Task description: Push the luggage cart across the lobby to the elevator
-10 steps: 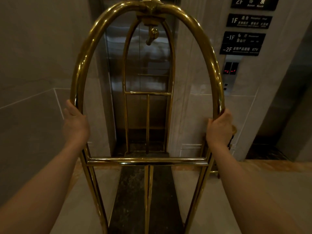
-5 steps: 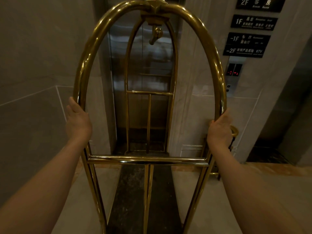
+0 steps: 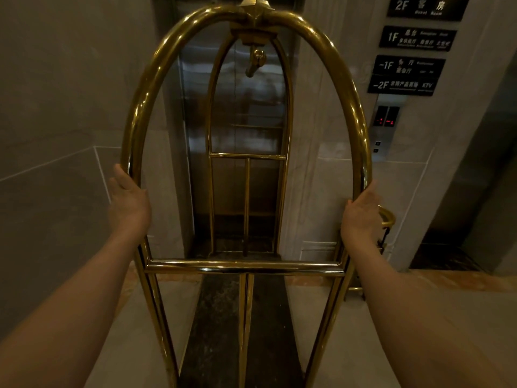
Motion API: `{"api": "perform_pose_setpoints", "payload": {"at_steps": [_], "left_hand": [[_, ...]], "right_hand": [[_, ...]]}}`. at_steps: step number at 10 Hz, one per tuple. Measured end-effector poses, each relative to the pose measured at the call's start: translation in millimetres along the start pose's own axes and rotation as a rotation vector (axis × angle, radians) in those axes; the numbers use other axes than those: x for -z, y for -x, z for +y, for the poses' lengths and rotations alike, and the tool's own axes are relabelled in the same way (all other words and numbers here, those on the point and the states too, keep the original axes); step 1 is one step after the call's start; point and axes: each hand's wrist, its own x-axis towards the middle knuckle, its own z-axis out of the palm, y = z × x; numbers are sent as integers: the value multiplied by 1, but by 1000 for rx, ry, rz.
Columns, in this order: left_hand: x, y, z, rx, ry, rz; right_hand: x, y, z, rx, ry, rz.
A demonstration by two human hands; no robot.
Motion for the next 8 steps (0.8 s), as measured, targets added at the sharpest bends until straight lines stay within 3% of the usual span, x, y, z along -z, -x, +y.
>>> {"api": "perform_pose_setpoints", "payload": {"at_steps": [3,4,5,6,7,8], "left_hand": [[8,-9,7,126,51,-147],[7,-3,10,101,-27,-93],[-2,25,17,-130,-172,109],[-18,52,23,-371,-205,40],[-43,89,27,-576,-187,-460],[-57,116,25,-721,-236,-647]], "right_hand": [[8,1,-6,-42,13,-39],[7,0,-7,-33,60,-33],[16,3,-17,-56,62,-4],[26,11,-34,19,-51,72],[70,36,-73,279,-449,186],[127,57,-102,405,-738,335]]}}
